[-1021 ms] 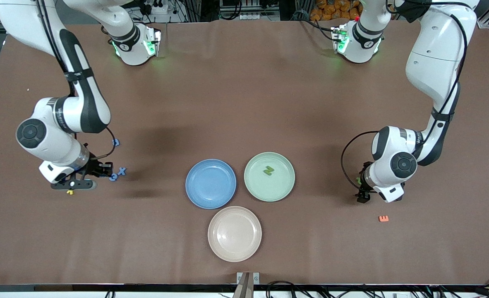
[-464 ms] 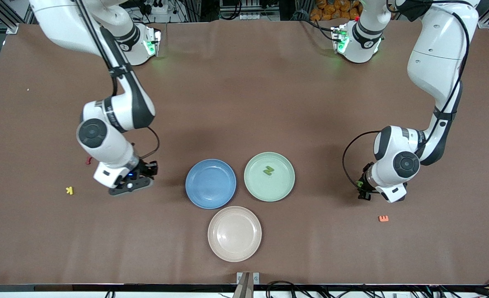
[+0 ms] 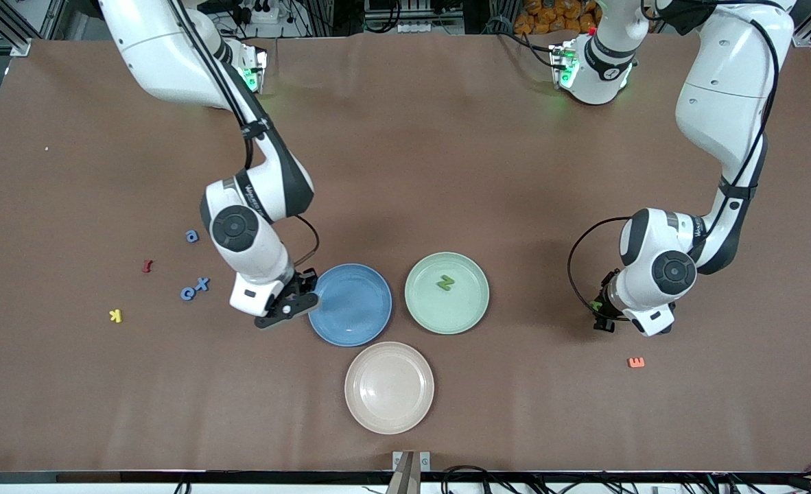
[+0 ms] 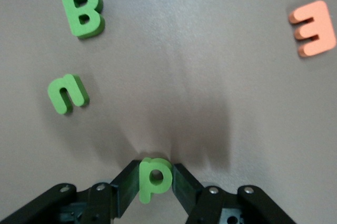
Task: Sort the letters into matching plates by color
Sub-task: 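Drop the blue E on the blue plate while the left gripper drops P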
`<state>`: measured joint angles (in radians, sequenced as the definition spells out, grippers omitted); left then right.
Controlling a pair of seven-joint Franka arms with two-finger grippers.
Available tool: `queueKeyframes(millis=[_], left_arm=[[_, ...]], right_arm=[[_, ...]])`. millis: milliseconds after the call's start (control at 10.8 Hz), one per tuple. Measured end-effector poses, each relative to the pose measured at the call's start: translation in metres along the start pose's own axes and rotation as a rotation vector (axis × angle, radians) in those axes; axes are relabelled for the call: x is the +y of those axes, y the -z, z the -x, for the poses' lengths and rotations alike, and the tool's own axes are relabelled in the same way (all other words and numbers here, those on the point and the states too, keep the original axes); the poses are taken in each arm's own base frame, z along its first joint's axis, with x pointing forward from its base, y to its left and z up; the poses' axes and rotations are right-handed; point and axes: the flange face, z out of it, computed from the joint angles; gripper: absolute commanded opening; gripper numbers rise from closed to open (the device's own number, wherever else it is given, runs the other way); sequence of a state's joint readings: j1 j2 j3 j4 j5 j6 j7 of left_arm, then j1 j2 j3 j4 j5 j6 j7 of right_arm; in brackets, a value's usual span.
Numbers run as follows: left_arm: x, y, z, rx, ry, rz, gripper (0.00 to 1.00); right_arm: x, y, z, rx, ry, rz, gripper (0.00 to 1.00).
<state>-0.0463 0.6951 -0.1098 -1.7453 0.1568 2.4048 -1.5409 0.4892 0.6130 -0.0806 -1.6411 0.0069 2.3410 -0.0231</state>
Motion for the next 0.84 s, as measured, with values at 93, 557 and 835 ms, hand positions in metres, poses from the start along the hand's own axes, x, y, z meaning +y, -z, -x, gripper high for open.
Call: queueKeyframes(millis=[93,557,835], left_arm=[[0.003,0.003,0.004,-0.001,-0.007,0.014,0.0],[0.029,0.035,0.077,-0.004,-0.096,0.087,0.0],[0.037,0.074,0.174,-0.014,-0.124,0.159,0.0]], right_arm=[[-0.014,-0.006,-0.006,0.003,0.02,-0.004,0.26],[-0.074,-0.015,-0.015,0.017,0.094,-0.017,1.0],[-0.073,-0.012,-0.017,0.024,0.093,-0.017,1.0]])
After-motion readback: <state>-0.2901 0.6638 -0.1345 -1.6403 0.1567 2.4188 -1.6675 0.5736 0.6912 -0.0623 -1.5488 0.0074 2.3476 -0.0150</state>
